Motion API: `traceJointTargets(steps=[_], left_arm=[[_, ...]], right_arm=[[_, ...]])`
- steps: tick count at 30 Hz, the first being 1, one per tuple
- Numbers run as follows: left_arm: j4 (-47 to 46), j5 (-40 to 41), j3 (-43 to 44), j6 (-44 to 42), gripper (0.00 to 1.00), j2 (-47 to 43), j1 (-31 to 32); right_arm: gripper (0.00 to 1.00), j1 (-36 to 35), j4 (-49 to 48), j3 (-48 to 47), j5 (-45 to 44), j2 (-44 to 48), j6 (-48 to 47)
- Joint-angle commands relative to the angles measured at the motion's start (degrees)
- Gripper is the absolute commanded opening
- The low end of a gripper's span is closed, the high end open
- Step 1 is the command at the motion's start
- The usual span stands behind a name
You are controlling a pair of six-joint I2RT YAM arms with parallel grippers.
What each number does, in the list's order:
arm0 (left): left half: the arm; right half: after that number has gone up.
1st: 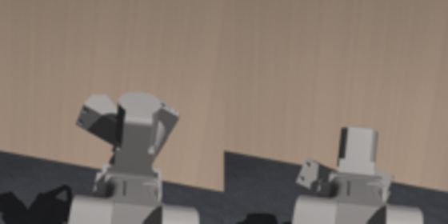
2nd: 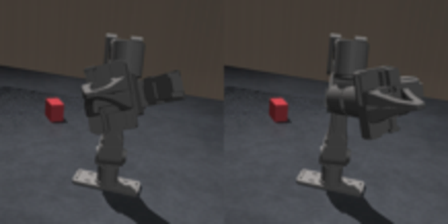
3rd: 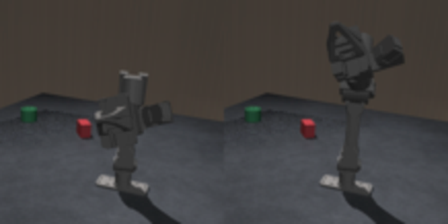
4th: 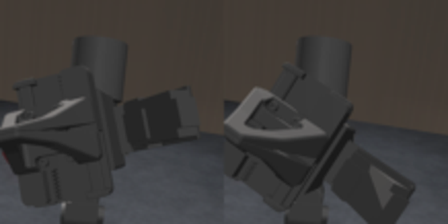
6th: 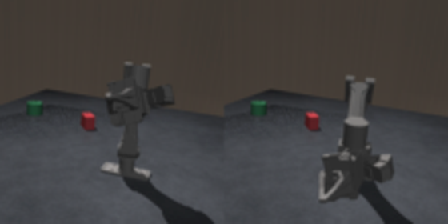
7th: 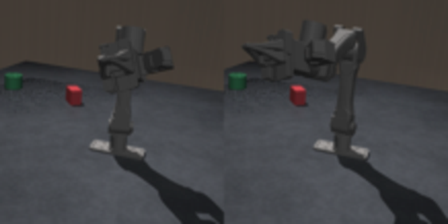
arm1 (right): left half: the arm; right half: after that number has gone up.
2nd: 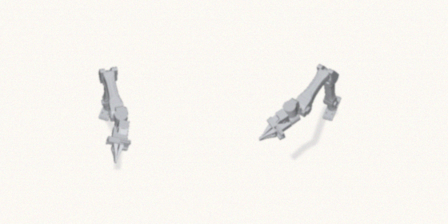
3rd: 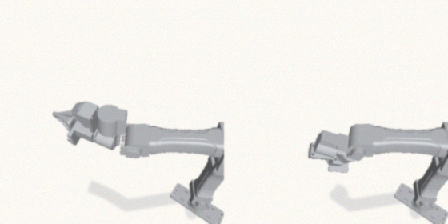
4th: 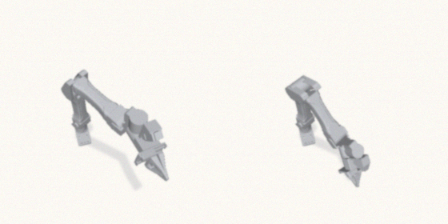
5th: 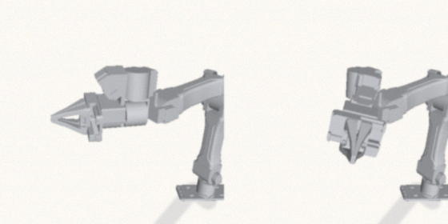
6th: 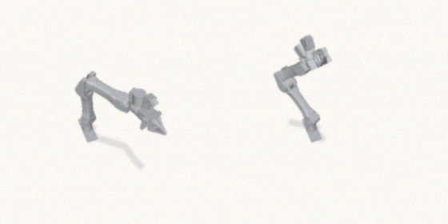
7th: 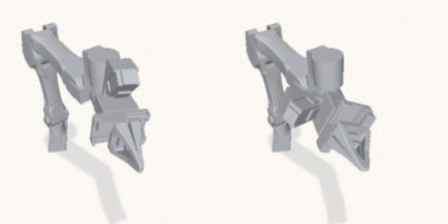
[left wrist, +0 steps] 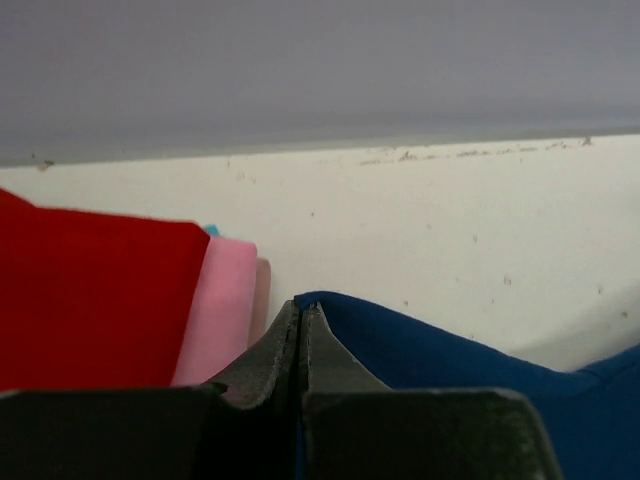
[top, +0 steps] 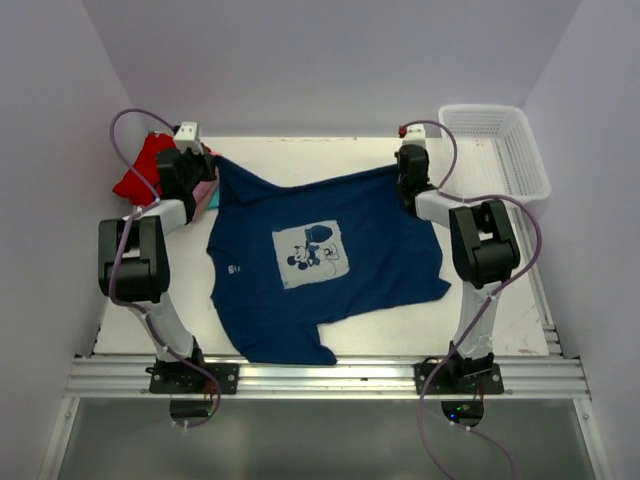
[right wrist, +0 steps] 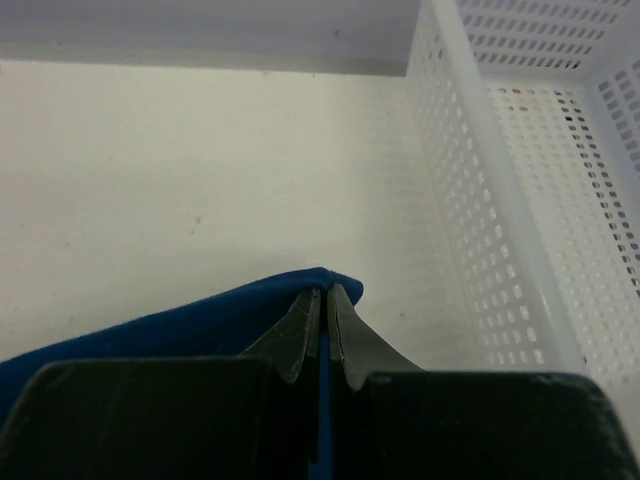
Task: Fold and stack the t-shirts
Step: Flatten out the tshirt, then fold the flattened tshirt in 1/3 of the way
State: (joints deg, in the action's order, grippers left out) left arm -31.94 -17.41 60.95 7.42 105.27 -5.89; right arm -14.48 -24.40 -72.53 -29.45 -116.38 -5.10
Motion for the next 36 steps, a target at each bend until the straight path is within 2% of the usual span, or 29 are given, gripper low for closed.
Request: traceJointTargets(steps=[1,7,14,18,25,36], left_arm=[[-2.96,-1.93,7.42,1.45,0.00,2.47,-0.35],[1.17,-2.80,17.26,1.28,0.00,8.10,-0.26],[3.11,-4.04,26.49,2.42,0.00,14.69,0.00],[4.08,-4.56,28.96,2.95,0.00,16.45,0.53],[2.42,-4.83,24.75,3.65,0.00,14.17,1.32],[-2.51,-1.75,7.53,5.94,0.00,3.28,2.46]], right_arm=[[0.00,2.43,1.81,-6.98,0.27,-1.74,-0.43],[0.00,4.63,5.33,-14.73,1.32,-5.96,-1.40],[0.00,5.16,7.26,-18.87,1.15,-9.65,-1.84],[0.00,5.60,8.05,-20.28,1.50,-10.80,-1.75],[0.00,5.69,7.00,-18.44,1.68,-10.36,-1.58],[0.00,5.78,6.39,-14.04,1.77,-9.13,-0.96]])
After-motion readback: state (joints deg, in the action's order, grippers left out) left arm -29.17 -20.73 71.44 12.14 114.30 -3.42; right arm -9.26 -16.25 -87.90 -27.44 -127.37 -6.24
